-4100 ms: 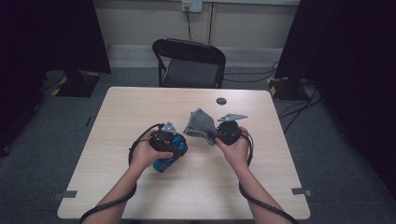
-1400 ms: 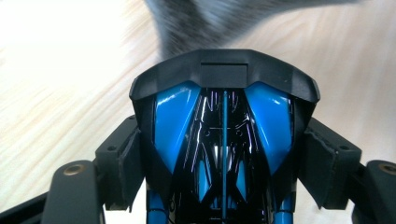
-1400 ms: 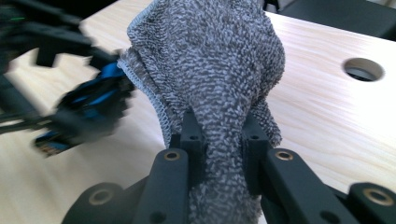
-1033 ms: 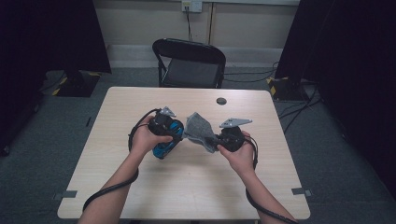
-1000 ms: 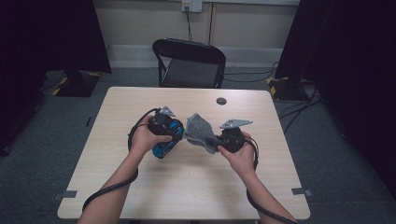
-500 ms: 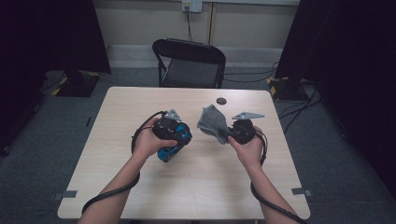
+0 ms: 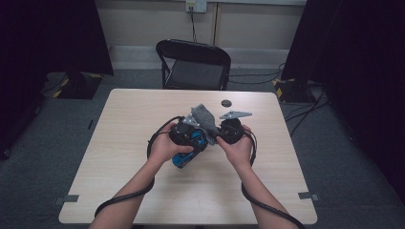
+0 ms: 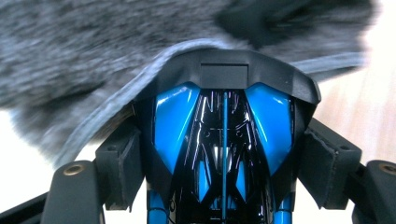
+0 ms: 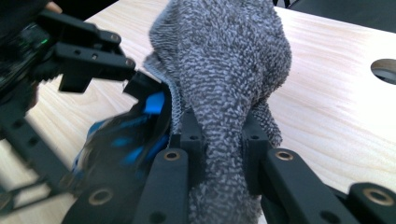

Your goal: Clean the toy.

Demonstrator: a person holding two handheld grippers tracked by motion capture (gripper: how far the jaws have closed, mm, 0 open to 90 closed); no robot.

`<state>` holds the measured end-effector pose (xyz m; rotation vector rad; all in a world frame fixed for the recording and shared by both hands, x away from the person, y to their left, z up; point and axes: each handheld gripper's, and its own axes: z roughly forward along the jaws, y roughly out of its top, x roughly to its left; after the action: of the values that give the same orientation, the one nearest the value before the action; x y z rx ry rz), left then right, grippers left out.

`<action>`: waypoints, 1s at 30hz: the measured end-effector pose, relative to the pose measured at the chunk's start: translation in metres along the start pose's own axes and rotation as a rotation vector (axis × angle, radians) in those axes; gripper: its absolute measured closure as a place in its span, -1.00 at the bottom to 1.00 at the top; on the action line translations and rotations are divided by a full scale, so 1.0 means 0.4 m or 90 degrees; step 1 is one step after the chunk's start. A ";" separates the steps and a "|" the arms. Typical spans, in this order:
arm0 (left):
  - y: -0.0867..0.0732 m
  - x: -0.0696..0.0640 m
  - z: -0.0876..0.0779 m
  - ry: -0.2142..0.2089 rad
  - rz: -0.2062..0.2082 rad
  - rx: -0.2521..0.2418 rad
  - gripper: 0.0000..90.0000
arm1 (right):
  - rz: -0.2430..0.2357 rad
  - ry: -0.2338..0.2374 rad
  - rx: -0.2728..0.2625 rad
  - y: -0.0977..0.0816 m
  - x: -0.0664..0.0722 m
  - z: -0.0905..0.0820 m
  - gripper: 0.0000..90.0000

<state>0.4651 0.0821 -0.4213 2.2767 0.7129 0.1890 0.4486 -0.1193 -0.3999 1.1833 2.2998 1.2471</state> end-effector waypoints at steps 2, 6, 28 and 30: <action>-0.009 0.013 -0.003 0.013 -0.006 0.010 -0.43 | 0.001 0.003 0.000 -0.005 -0.001 -0.002 0.69; -0.024 0.039 -0.013 0.026 -0.025 0.009 -0.43 | 0.002 0.011 0.003 -0.014 -0.008 -0.006 0.69; -0.017 0.083 -0.091 0.062 -0.040 -0.025 -0.43 | 0.020 -0.002 0.033 -0.095 -0.065 -0.043 0.69; -0.009 0.074 -0.090 0.055 -0.032 -0.026 -0.43 | 0.023 -0.016 0.029 -0.090 -0.073 -0.044 0.69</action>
<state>0.4763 0.1223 -0.3999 2.2195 0.8034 0.2771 0.4382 -0.1624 -0.4220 1.2548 2.3099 1.1907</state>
